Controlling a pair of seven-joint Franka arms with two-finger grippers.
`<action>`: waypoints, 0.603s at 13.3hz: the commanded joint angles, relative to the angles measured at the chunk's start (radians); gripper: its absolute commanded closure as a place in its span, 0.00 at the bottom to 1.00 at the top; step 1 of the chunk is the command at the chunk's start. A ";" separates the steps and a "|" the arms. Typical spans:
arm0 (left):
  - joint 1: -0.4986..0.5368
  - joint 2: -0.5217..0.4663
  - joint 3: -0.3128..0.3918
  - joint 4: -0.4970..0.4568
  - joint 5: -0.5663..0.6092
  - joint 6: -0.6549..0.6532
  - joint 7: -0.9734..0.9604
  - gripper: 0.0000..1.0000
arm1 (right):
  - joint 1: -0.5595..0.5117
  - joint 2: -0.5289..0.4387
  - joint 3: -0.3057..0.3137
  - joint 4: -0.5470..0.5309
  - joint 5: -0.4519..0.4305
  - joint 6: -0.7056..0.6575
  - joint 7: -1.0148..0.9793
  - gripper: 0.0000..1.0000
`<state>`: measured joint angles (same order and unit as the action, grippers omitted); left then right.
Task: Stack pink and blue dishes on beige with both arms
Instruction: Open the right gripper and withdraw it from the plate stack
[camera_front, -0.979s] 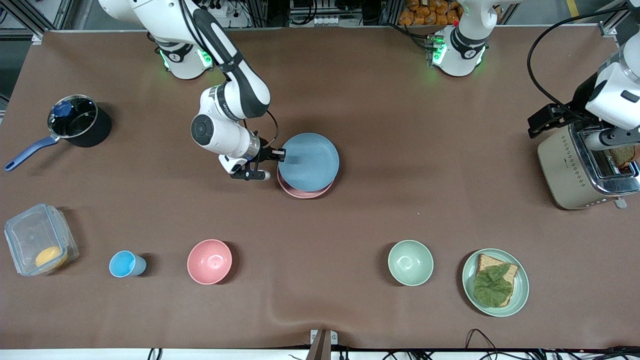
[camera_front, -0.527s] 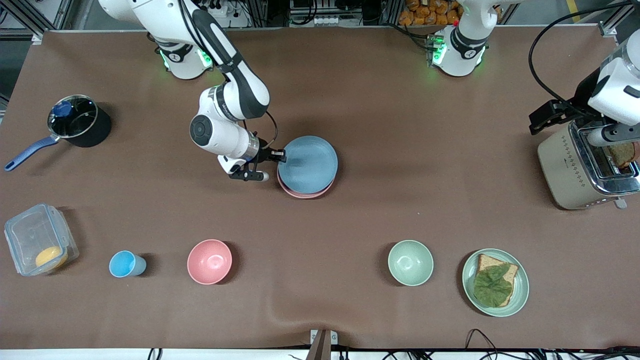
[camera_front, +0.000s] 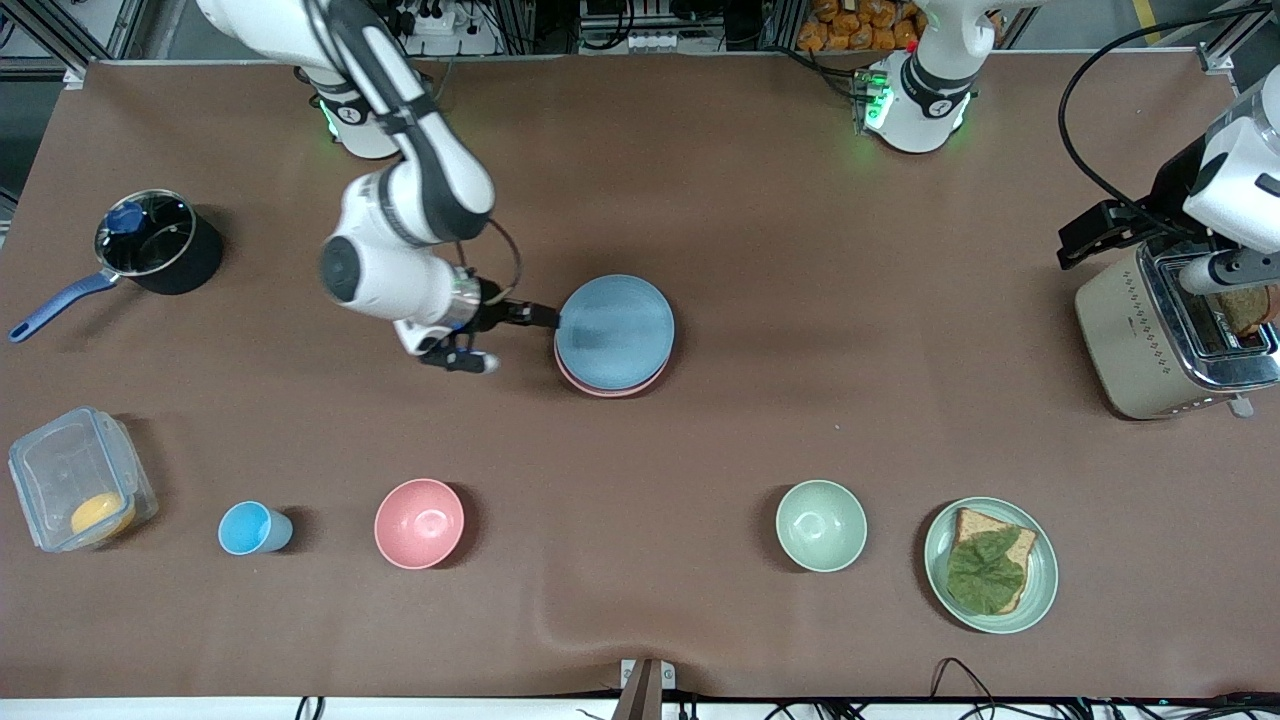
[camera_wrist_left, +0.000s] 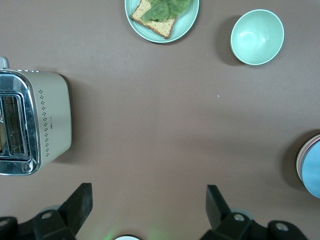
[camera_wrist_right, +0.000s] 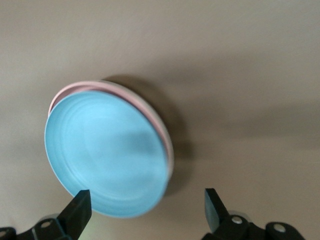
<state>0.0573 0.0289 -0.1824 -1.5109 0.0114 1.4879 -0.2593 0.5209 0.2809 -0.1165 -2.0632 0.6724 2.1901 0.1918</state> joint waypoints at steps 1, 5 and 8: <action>0.006 -0.026 0.004 -0.017 -0.025 -0.009 0.038 0.00 | -0.114 -0.035 -0.070 0.073 -0.118 -0.200 -0.090 0.00; 0.004 -0.026 0.018 -0.014 -0.031 -0.011 0.066 0.00 | -0.238 -0.048 -0.132 0.242 -0.314 -0.383 -0.277 0.00; 0.003 -0.033 0.032 -0.012 -0.044 -0.011 0.065 0.00 | -0.246 -0.156 -0.138 0.320 -0.587 -0.458 -0.345 0.00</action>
<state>0.0575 0.0261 -0.1624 -1.5107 -0.0025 1.4879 -0.2165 0.2719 0.2117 -0.2645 -1.7699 0.2115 1.7758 -0.1179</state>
